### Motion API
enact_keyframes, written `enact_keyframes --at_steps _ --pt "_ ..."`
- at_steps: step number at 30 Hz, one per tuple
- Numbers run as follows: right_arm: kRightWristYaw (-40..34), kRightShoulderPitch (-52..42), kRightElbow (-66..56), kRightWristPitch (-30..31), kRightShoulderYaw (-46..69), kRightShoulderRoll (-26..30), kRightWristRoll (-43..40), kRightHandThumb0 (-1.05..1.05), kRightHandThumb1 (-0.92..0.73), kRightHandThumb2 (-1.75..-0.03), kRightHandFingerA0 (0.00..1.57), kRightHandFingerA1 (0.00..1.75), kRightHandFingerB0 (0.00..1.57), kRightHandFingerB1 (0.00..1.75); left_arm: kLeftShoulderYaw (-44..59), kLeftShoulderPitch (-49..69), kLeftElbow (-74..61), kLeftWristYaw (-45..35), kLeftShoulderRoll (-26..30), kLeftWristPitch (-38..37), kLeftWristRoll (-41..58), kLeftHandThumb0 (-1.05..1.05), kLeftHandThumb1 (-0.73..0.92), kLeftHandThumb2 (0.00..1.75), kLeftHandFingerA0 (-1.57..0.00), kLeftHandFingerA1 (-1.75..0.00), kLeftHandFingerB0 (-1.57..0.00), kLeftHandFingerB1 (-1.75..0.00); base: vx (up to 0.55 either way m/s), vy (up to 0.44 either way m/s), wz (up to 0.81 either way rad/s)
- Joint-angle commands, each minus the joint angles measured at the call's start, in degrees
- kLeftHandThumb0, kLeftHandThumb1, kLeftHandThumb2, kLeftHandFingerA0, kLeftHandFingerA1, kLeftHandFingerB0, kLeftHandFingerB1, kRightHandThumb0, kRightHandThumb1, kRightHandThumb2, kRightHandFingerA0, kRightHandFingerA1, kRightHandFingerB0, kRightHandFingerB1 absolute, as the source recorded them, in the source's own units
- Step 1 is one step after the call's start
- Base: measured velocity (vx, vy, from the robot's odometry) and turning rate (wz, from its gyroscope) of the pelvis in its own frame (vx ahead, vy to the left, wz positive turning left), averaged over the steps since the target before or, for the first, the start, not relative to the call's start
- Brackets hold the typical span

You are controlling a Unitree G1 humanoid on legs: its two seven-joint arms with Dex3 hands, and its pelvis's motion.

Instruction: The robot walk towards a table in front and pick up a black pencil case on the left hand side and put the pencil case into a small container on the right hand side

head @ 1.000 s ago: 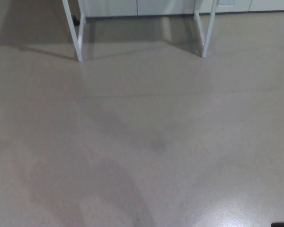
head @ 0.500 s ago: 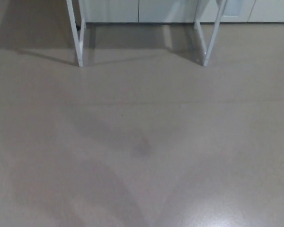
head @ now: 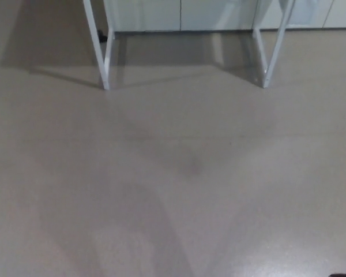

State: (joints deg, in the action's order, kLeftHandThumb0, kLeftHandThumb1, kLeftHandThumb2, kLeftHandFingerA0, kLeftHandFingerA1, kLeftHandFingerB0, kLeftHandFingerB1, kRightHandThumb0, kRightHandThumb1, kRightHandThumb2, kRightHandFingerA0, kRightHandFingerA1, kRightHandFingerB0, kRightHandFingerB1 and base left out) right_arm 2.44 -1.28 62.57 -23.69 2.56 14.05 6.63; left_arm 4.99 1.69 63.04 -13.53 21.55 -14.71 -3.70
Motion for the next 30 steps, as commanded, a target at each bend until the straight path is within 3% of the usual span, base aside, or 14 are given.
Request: enact_keyframes --at_steps 1,4,5,6,19,30 --pt "0.0 0.0 0.5 -0.6 0.1 0.3 -0.4 -0.28 -0.45 -0.53 0.63 0.53 0.44 0.45 -0.1 0.3 0.3 0.5 0.7 -1.5 -0.1 -0.44 0.49 0.55 -0.37 -0.43 -0.25 -0.31 0.23 -0.152 0.08" --pt "0.6 -0.1 0.6 -0.8 0.5 0.0 -1.0 -0.27 -0.44 -0.53 0.64 0.54 0.44 0.46 -0.6 0.3 0.1 1.0 0.9 -1.4 -0.7 -0.44 0.49 0.55 -0.36 -0.44 -0.26 -0.31 0.24 -0.104 -0.04" --pt "0.5 -0.1 0.6 -0.9 0.4 0.1 -0.9 -0.28 -0.45 -0.53 0.64 0.53 0.44 0.45 -0.7 0.3 0.2 0.9 0.9 -1.4 -0.7 -0.5 0.39 0.7 -0.31 -0.51 -0.2 -0.41 0.2 -0.044 -0.09" --pt "0.4 -0.2 0.4 -0.7 0.3 0.1 -0.7 -0.27 -0.45 -0.53 0.64 0.53 0.44 0.45 -0.8 0.3 0.1 1.0 0.9 -1.4 -0.7 -0.43 0.49 0.55 -0.36 -0.43 -0.27 -0.31 0.14 0.004 -0.12" --pt "-0.5 0.2 0.5 -1.2 -0.4 0.3 0.2 -0.28 -0.45 -0.53 0.67 0.54 0.45 0.45 -1.2 -0.3 0.4 1.3 1.2 -1.2 -0.5 -0.42 0.51 0.55 -0.37 -0.42 -0.27 -0.32 0.21 0.151 -0.07" --pt "-0.5 -1.1 0.3 -1.1 -0.9 0.5 0.5 -0.28 -0.46 -0.53 0.65 0.52 0.44 0.44 -1.5 0.8 0.5 1.6 1.2 -1.7 -0.6 -0.41 0.5 0.55 -0.38 -0.4 -0.28 -0.32 0.27 -0.134 0.13"
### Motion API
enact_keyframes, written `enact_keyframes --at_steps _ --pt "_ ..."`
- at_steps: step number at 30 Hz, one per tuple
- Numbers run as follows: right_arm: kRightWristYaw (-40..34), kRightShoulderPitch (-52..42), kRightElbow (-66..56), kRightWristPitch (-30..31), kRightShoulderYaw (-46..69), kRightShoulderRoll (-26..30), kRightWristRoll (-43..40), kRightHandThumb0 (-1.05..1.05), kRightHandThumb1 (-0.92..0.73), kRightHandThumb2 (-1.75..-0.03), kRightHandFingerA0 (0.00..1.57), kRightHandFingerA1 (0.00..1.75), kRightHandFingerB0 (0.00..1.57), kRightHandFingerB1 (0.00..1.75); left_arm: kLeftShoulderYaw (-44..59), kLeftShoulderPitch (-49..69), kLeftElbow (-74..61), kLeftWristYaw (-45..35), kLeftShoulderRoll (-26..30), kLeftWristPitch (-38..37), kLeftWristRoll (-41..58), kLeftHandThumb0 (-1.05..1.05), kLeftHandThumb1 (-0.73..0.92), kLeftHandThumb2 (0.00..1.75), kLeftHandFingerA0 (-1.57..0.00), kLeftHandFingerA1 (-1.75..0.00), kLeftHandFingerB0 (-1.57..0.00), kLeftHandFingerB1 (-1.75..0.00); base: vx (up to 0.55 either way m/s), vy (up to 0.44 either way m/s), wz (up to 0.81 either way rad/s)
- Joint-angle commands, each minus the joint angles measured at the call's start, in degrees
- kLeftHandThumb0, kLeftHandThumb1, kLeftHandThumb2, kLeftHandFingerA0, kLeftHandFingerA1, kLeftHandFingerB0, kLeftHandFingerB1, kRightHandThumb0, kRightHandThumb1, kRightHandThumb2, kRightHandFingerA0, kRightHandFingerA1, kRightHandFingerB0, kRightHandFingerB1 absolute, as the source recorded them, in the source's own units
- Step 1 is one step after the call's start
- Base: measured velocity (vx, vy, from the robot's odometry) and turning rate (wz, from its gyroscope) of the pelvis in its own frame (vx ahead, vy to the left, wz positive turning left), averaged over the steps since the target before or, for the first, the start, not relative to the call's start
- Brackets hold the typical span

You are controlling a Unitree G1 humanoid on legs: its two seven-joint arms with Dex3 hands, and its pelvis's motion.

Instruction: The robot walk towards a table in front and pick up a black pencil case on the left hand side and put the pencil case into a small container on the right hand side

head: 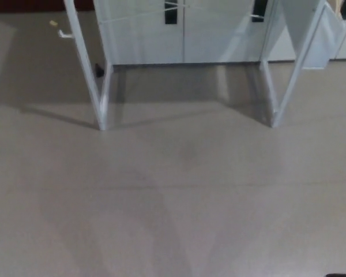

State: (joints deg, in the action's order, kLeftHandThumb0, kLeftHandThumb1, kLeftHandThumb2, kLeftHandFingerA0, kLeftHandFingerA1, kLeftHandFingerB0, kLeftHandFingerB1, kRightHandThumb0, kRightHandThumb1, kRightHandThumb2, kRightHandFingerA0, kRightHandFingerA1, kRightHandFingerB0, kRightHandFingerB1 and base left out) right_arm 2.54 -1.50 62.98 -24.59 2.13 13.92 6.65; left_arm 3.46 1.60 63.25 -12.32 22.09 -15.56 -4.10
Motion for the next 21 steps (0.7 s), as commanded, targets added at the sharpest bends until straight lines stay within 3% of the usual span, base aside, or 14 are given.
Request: enact_keyframes --at_steps 1,7,15,21 --pt "-0.8 -1.1 -0.1 -0.4 -0.6 0.6 0.5 -0.28 -0.46 -0.53 0.65 0.52 0.44 0.44 0.1 0.9 0.3 0.0 0.7 -0.8 0.1 -0.41 0.5 0.55 -0.38 -0.4 -0.28 -0.32 0.31 -0.237 0.06" --pt "-1.9 -1.3 0.6 -0.9 -1.0 0.4 0.8 -0.3 -0.44 -0.53 0.69 0.53 0.46 0.45 -0.6 1.2 0.4 0.7 1.1 -0.9 -0.8 -0.44 0.51 0.56 -0.4 -0.39 -0.27 -0.31 0.3 0.004 -0.05" --pt "-1.7 -1.4 1.5 -1.0 -0.8 0.3 0.5 -0.28 -0.45 -0.53 0.68 0.53 0.46 0.45 -0.4 1.3 0.6 -0.6 1.0 -1.1 -0.1 -0.43 0.52 0.56 -0.38 -0.42 -0.26 -0.31 0.43 0.196 -0.29" --pt "-1.7 -1.8 1.6 -1.7 -1.0 0.3 0.7 -0.26 -0.45 -0.53 0.69 0.53 0.46 0.45 -0.6 1.3 0.6 -0.5 1.0 -0.8 -0.1 -0.43 0.51 0.56 -0.38 -0.4 -0.28 -0.32 0.36 0.109 0.05"
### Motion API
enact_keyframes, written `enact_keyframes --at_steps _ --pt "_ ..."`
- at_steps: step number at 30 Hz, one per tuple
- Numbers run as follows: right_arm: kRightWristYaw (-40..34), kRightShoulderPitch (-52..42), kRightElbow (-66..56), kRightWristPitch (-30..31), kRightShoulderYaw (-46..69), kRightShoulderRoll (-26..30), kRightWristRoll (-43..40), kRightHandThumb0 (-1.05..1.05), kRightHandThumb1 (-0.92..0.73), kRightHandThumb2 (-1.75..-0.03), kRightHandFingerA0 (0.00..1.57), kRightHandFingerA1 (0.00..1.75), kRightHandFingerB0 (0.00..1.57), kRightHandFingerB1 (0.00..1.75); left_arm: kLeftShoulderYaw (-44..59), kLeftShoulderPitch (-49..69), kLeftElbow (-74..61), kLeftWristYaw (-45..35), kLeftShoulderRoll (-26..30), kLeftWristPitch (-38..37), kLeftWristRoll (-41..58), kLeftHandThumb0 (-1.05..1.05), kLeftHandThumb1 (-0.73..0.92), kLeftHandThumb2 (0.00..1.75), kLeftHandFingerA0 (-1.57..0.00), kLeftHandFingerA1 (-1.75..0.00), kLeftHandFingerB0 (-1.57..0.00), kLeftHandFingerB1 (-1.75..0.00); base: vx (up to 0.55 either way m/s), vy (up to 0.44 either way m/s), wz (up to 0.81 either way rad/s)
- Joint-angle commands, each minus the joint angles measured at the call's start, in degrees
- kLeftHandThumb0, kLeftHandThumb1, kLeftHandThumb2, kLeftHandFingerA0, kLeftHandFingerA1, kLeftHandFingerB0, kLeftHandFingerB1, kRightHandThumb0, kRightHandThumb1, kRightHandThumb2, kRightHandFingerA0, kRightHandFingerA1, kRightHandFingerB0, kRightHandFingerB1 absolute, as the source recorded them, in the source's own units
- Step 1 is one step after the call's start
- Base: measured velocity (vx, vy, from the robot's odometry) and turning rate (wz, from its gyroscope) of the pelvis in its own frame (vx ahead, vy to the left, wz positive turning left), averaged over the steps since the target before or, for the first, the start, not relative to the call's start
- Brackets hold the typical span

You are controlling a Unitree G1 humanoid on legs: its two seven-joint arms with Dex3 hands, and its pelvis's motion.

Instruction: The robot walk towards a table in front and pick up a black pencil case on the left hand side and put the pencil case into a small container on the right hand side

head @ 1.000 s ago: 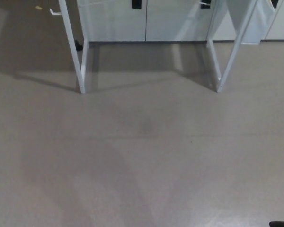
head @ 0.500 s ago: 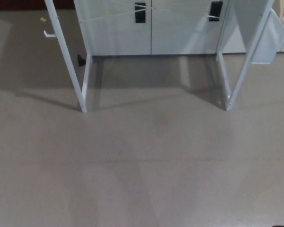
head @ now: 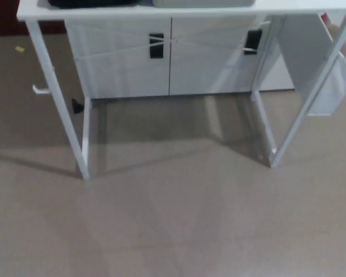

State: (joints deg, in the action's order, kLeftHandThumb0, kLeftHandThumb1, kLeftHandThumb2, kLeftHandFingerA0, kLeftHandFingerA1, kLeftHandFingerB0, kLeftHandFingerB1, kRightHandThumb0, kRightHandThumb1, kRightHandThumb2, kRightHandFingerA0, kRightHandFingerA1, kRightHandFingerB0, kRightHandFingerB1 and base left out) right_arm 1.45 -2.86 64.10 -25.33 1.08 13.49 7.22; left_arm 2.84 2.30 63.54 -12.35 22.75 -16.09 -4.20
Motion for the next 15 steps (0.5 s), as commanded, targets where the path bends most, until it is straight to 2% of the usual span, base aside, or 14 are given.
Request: enact_keyframes --at_steps 1,6,11,12,13,15 --pt "-0.3 -0.4 0.6 -1.1 0.2 0.5 -0.1 -0.24 -0.46 -0.53 0.69 0.53 0.46 0.45 0.1 0.7 0.2 -0.5 0.4 -0.2 0.1 -0.43 0.51 0.56 -0.38 -0.4 -0.28 -0.32 0.35 0.024 0.16" --pt "-0.4 -0.6 0.6 -0.6 0.0 0.4 0.0 -0.26 -0.46 -0.53 0.68 0.53 0.45 0.44 -0.1 0.8 0.2 -0.8 0.4 -0.3 -0.1 -0.42 0.52 0.56 -0.38 -0.41 -0.27 -0.32 0.41 -0.071 0.35" --pt "-0.3 -1.1 0.5 -1.0 -0.2 0.4 0.1 -0.25 -0.46 -0.53 0.68 0.52 0.45 0.44 -1.0 1.0 0.1 0.5 0.4 0.0 -1.0 -0.43 0.52 0.56 -0.39 -0.39 -0.27 -0.31 0.54 0.176 0.23" --pt "-0.4 -1.3 0.5 -1.1 -0.1 0.2 -0.1 -0.24 -0.46 -0.53 0.69 0.52 0.45 0.44 -0.8 1.1 -0.1 -0.3 0.3 0.2 -0.5 -0.47 0.42 0.7 -0.31 -0.47 -0.21 -0.4 0.5 0.196 0.01" --pt "-0.5 -1.4 0.5 -1.2 -0.1 0.2 -0.1 -0.25 -0.46 -0.53 0.68 0.52 0.45 0.44 -0.8 1.1 0.0 -0.4 0.4 0.1 -0.4 -0.4 0.52 0.56 -0.37 -0.39 -0.27 -0.31 0.49 0.209 -0.09" --pt "-0.7 -1.4 0.6 -1.3 -0.3 0.0 0.1 -0.26 -0.45 -0.53 0.68 0.53 0.45 0.44 -0.8 0.9 0.1 -0.3 0.5 0.0 -0.6 -0.41 0.52 0.56 -0.37 -0.39 -0.27 -0.32 0.48 0.225 -0.1"
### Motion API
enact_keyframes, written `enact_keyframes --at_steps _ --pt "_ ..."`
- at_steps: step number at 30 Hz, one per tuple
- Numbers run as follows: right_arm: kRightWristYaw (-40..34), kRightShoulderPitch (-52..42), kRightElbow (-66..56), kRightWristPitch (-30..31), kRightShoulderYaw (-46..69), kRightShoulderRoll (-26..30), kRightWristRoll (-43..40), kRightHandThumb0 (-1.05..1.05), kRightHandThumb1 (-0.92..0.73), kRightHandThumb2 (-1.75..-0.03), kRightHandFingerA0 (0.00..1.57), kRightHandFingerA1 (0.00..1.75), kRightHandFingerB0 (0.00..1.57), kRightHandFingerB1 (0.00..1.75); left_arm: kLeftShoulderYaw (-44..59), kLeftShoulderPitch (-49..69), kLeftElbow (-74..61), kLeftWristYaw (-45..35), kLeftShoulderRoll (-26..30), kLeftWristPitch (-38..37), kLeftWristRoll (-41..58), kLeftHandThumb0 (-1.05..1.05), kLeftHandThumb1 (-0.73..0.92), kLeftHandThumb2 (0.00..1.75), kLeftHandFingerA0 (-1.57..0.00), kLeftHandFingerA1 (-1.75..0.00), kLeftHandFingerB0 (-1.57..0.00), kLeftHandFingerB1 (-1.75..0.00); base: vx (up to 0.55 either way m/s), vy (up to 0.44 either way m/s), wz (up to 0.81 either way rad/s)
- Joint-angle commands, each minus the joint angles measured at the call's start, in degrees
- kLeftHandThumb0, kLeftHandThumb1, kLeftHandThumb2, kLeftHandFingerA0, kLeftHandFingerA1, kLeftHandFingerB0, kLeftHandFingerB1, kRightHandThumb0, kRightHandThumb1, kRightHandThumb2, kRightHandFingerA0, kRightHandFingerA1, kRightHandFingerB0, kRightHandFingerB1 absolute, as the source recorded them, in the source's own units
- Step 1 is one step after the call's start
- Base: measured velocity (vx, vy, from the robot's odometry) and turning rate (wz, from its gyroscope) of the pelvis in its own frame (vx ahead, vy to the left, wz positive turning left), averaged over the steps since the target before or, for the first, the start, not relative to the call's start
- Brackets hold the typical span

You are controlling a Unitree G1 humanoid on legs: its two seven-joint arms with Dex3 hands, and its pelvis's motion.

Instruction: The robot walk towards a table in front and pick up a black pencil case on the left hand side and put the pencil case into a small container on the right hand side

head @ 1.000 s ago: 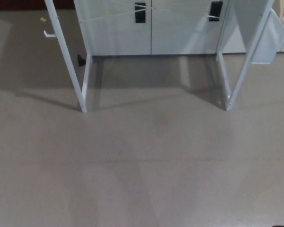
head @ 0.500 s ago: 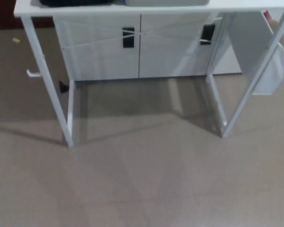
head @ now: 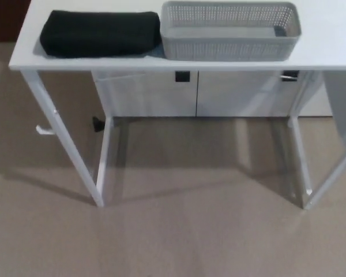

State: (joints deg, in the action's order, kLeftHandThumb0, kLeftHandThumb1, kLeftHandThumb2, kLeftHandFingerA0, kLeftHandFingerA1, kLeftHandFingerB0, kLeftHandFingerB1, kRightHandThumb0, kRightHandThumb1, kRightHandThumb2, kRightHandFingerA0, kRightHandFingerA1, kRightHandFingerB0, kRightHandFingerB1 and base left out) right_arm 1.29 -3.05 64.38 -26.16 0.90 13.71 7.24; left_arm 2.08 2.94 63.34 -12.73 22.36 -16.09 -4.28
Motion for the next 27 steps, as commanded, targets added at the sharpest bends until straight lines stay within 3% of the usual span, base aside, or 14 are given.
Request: enact_keyframes --at_steps 1,13,25,26,27 --pt "-0.7 -1.1 0.3 -0.5 -0.2 -0.2 0.2 -0.26 -0.45 -0.53 0.68 0.53 0.45 0.44 -0.1 0.1 0.3 0.1 1.0 0.0 -0.5 -0.41 0.52 0.56 -0.37 -0.39 -0.27 -0.32 0.47 0.243 -0.24" --pt "-0.3 -2.2 1.0 -0.2 0.2 -0.9 -0.6 -0.24 -0.46 -0.53 0.66 0.52 0.44 0.44 -1.0 0.9 0.3 0.1 1.7 -0.4 -1.0 -0.42 0.52 0.56 -0.38 -0.4 -0.28 -0.32 0.29 0.195 -0.15" --pt "-2.1 -1.4 1.6 -0.8 -0.7 -0.3 1.1 -0.29 -0.46 -0.53 0.67 0.52 0.45 0.44 -1.7 -1.1 1.9 0.4 1.8 0.4 -1.2 -0.42 0.53 0.56 -0.37 -0.39 -0.28 -0.31 0.11 -0.068 0.01" --pt "-2.2 -1.3 1.7 -0.9 -0.8 -0.3 1.2 -0.29 -0.45 -0.53 0.68 0.54 0.46 0.45 -1.7 -1.2 1.9 0.2 1.8 0.5 -1.1 -0.48 0.42 0.71 -0.3 -0.47 -0.21 -0.41 0.06 -0.157 -0.08" --pt "-2.3 -1.2 1.8 -0.9 -0.8 -0.3 1.3 -0.29 -0.45 -0.53 0.68 0.54 0.46 0.45 -1.7 -1.2 1.8 -0.1 1.8 0.6 -0.9 -0.48 0.42 0.71 -0.3 -0.47 -0.21 -0.41 0.06 -0.143 -0.04"
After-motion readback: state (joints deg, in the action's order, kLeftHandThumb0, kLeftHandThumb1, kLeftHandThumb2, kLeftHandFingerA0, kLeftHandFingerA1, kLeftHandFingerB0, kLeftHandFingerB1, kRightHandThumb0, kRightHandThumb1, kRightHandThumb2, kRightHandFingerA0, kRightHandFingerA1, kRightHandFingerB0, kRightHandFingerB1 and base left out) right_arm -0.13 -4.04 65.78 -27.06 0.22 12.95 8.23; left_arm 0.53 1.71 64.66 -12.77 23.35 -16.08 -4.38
